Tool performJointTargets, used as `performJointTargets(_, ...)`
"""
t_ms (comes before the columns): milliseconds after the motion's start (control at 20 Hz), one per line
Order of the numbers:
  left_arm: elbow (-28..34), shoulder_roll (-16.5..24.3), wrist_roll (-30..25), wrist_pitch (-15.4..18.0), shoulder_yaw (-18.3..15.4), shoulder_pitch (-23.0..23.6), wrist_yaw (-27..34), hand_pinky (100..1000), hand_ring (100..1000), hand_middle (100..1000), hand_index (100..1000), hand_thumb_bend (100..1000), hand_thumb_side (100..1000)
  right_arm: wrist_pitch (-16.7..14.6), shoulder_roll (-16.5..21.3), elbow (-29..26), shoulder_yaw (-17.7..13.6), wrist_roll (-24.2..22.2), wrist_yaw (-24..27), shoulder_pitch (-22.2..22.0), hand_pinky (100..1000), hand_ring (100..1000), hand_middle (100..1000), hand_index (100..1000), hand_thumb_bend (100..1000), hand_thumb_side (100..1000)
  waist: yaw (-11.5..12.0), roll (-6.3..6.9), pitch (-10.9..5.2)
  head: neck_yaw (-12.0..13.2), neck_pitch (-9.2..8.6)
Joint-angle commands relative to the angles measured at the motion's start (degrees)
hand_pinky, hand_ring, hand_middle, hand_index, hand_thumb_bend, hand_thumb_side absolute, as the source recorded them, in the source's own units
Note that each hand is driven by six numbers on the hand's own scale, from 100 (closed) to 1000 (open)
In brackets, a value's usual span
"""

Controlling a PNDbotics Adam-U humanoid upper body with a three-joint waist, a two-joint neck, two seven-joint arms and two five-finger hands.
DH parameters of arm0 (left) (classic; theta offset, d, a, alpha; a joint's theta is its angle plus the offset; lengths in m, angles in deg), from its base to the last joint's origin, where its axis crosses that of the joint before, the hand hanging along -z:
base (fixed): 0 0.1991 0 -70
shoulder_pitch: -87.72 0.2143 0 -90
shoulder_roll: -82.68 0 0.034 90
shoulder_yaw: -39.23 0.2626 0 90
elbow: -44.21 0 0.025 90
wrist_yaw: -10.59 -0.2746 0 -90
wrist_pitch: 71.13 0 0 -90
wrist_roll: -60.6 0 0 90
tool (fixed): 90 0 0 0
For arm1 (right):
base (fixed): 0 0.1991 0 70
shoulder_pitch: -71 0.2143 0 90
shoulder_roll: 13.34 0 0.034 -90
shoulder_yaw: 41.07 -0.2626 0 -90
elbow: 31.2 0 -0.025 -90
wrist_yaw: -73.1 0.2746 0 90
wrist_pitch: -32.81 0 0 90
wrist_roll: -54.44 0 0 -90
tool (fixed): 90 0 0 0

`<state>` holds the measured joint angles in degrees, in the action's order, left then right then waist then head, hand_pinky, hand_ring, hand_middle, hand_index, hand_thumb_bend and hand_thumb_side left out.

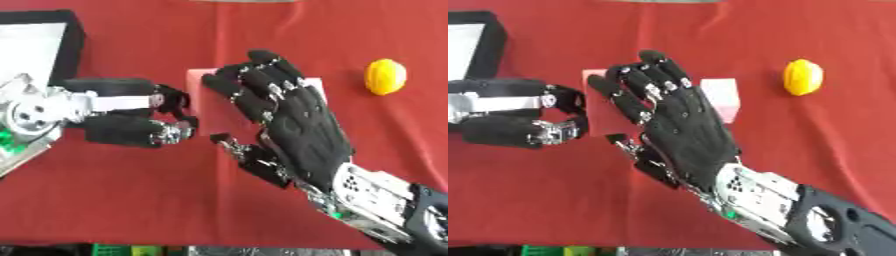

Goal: Pick up the objects with one hand, pass them to the other hand, and then place them into the box on the other side of the table.

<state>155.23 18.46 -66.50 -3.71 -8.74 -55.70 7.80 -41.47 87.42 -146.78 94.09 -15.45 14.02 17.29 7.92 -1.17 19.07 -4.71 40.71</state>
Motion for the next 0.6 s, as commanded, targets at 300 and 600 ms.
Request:
performJointTargets(300,3.57,-2.78,-1.36,2.40,0.51,-1.26,2.60,950,904,888,983,713,1000,0.88,-0.55,0.99,-0.35,-1.85,0.82,0.50,800,597,517,698,218,100,0.08,0.12,-0.85,-0.22,-0.04)
performJointTargets(600,3.57,-2.38,-2.73,3.98,0.30,-0.53,4.32,950,906,888,983,745,1000,1.26,-0.48,0.99,-0.37,-1.73,1.26,0.24,789,599,518,698,218,100,-0.08,0.15,-0.67,-0.31,-0.06)
